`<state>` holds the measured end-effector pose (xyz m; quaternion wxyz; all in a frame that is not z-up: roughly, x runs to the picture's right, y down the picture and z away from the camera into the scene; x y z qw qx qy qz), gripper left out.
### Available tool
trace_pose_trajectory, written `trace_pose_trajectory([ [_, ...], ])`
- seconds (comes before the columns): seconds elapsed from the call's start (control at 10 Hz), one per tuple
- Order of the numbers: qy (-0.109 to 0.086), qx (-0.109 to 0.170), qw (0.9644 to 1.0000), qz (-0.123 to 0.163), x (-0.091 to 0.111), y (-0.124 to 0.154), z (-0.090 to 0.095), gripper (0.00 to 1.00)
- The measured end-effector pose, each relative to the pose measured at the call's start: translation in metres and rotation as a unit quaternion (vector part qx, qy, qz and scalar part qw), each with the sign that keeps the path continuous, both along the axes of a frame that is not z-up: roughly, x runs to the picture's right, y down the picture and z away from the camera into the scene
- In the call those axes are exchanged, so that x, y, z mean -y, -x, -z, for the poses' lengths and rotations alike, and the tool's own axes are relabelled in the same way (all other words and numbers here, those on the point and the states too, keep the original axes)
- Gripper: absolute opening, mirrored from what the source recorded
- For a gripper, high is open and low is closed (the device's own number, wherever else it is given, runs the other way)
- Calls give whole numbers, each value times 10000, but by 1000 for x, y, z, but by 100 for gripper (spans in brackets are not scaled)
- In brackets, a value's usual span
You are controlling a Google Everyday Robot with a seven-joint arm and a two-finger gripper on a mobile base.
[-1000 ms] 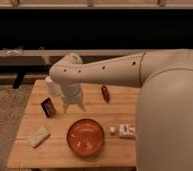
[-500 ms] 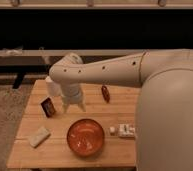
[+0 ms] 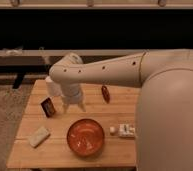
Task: Place the ceramic cup over the eraser
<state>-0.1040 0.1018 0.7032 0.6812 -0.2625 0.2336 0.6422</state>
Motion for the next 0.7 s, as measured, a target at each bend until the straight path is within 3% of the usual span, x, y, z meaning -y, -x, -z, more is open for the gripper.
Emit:
trace_pose_trajectory([
  [0.7,-40,57,10000,47,3,1,1,65],
])
